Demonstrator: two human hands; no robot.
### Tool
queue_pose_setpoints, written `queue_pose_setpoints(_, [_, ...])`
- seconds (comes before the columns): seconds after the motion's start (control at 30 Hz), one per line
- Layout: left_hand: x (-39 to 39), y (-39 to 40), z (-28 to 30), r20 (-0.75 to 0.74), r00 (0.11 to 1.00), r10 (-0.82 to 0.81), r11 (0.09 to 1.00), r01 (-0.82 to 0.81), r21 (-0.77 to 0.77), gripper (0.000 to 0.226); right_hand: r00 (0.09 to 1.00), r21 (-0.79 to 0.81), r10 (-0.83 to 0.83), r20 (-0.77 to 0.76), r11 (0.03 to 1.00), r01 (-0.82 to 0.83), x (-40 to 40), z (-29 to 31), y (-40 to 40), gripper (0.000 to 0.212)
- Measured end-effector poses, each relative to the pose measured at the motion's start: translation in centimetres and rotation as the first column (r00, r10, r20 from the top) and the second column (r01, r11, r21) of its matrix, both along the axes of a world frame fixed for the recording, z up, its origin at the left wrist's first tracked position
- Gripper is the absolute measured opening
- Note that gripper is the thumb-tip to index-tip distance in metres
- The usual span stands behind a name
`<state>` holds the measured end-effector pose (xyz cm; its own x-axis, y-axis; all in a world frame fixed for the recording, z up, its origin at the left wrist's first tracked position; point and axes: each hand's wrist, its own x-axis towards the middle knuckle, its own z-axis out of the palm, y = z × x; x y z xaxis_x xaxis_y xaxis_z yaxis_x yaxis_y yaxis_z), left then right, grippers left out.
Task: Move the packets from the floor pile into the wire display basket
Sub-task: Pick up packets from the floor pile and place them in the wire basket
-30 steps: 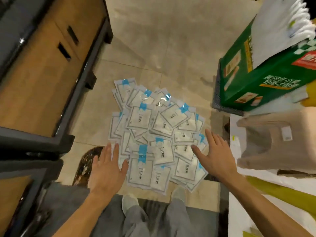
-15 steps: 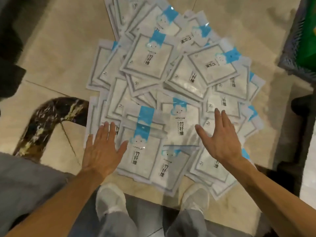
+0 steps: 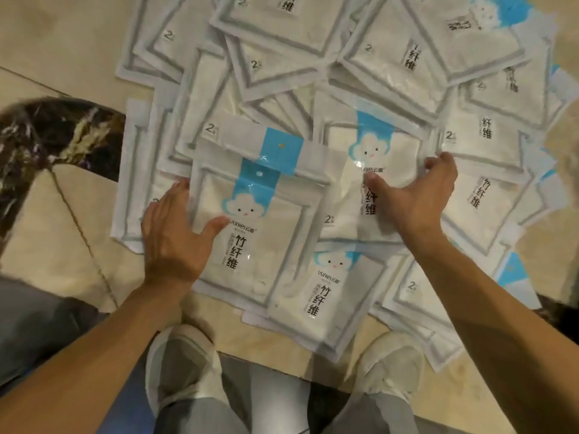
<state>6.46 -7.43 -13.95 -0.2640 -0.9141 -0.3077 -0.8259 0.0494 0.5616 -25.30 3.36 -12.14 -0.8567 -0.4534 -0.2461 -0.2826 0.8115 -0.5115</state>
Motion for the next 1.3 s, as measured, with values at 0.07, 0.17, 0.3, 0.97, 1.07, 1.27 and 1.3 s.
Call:
queue_pose_setpoints(0.07, [-0.3, -0.7, 0.9, -0.057, 0.995, 0.084, 0.996, -0.084, -0.006, 0.055, 0.995, 0.005, -0.051, 0.085, 0.999, 0.051, -0.5, 0.8, -0.1, 0.102])
queue_pose_setpoints(0.17, [-0.7, -1.5, 3.0, -0.111, 0.980, 0.166, 0.984, -0.158, 0.080, 0.039, 0.972, -0.031, -0.112, 0.209, 0.992, 0.121, -1.1, 2.6, 0.3, 0.054])
queue_pose_setpoints(0.3, [-1.3, -2.7, 6.3, -0.260, 0.921, 0.291, 0.902, -0.173, 0.395, 0.033, 0.842, -0.092, -0.137, 0.522, 0.972, 0.216, -2.0, 6.0, 2.2, 0.052])
queue_pose_setpoints(0.97, [-1.2, -9.9, 41.1, -0.480, 0.696, 0.534, 0.755, -0.136, 0.642, 0.043, 0.627, -0.270, 0.051, 0.777, 0.927, 0.260, -3.9, 44.7, -1.0, 0.040])
queue_pose_setpoints(1.07, [-0.6, -12.0, 50.4, -0.529, 0.668, 0.523, 0.783, -0.131, 0.608, 0.042, 0.648, -0.335, 0.112, 0.753, 0.914, 0.231, -3.5, 53.6, -3.6, 0.039])
queue_pose_setpoints(1.27, [2.9, -15.2, 68.9, -0.646, 0.598, 0.475, 0.850, -0.122, 0.512, 0.039, 0.706, -0.438, 0.221, 0.673, 0.888, 0.140, -0.2, 71.2, -8.6, 0.029])
queue_pose_setpoints(1.3, [3.8, -15.5, 71.9, -0.666, 0.586, 0.461, 0.862, -0.116, 0.494, 0.039, 0.707, -0.455, 0.246, 0.664, 0.883, 0.120, 0.6, 74.0, -9.2, 0.030])
